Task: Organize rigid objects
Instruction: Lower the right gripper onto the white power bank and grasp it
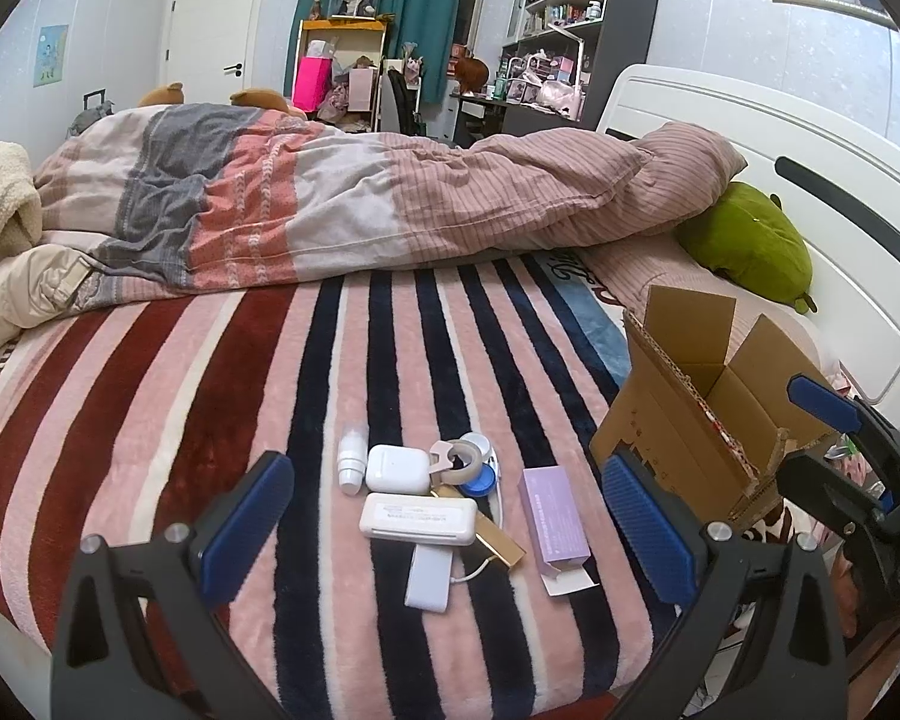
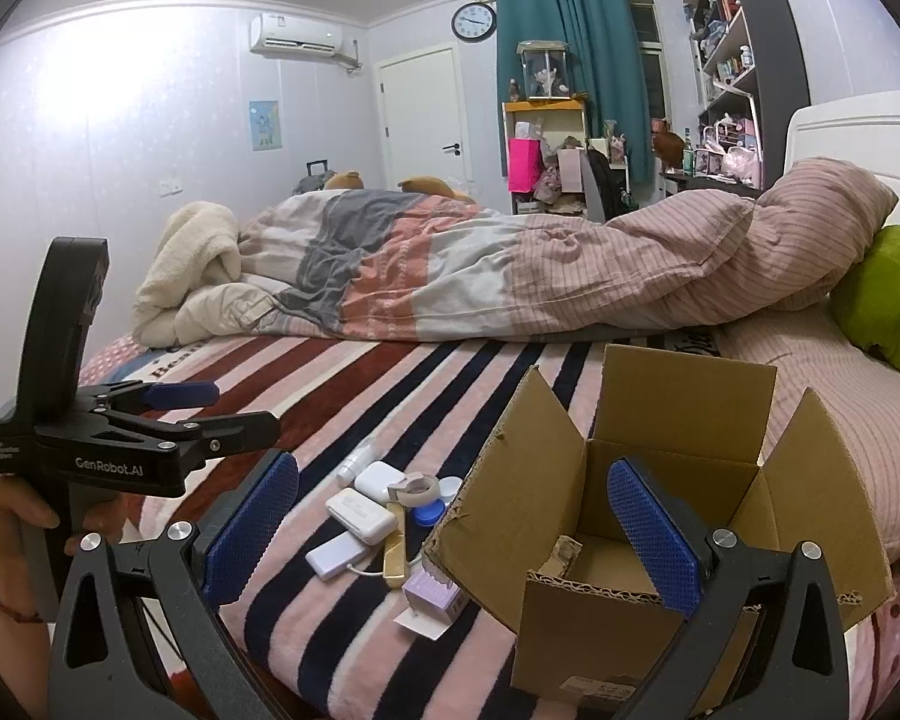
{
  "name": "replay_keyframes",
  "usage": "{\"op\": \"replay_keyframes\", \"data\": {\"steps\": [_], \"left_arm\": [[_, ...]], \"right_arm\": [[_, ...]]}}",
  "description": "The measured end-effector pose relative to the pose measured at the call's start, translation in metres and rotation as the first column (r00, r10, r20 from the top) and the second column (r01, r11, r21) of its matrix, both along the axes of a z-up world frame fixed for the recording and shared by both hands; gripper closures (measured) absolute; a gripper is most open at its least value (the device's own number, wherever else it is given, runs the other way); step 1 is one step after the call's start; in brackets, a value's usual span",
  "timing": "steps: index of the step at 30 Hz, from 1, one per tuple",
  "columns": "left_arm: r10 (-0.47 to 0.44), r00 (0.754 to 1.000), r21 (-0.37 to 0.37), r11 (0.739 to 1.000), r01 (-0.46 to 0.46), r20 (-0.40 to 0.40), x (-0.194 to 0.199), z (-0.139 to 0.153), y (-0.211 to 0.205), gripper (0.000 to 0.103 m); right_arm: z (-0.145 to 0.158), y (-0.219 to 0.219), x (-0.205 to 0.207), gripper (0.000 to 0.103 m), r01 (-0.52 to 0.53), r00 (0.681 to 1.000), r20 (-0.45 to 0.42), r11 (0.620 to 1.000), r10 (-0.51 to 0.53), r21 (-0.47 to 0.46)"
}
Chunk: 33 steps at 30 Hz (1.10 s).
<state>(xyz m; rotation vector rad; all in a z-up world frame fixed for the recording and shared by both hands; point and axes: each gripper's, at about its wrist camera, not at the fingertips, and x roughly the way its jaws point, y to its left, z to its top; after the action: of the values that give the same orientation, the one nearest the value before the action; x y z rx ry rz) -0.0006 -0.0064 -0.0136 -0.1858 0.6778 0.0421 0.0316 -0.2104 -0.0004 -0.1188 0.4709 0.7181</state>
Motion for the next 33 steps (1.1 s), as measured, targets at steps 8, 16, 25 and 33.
{"op": "replay_keyframes", "data": {"steps": [8, 16, 25, 33], "left_arm": [[0.001, 1.0, -0.002, 1.0, -0.001, 0.0, 0.0, 0.001, 0.001, 0.0], [0.009, 1.0, -0.023, 1.0, -0.009, 0.023, -0.003, -0.001, 0.001, 0.0], [0.09, 0.996, -0.03, 0.996, -0.089, 0.015, -0.018, -0.021, 0.048, 0.0], [0.183, 0.982, -0.046, 0.982, -0.186, -0.051, -0.023, -0.075, 0.1, 0.001]], "right_arm": [[0.0, -0.001, 0.0, 0.0, -0.002, 1.0, 0.004, 1.0, 0.002, 0.001], [0.006, 0.015, -0.015, 0.0, -0.017, 0.999, 0.049, 1.0, 0.018, -0.019], [-0.008, 0.076, -0.045, 0.055, -0.141, 0.983, 0.105, 0.986, 0.151, -0.093], [-0.083, 0.14, -0.023, 0.055, -0.242, 0.969, -0.102, 0.951, 0.226, -0.194]]}}
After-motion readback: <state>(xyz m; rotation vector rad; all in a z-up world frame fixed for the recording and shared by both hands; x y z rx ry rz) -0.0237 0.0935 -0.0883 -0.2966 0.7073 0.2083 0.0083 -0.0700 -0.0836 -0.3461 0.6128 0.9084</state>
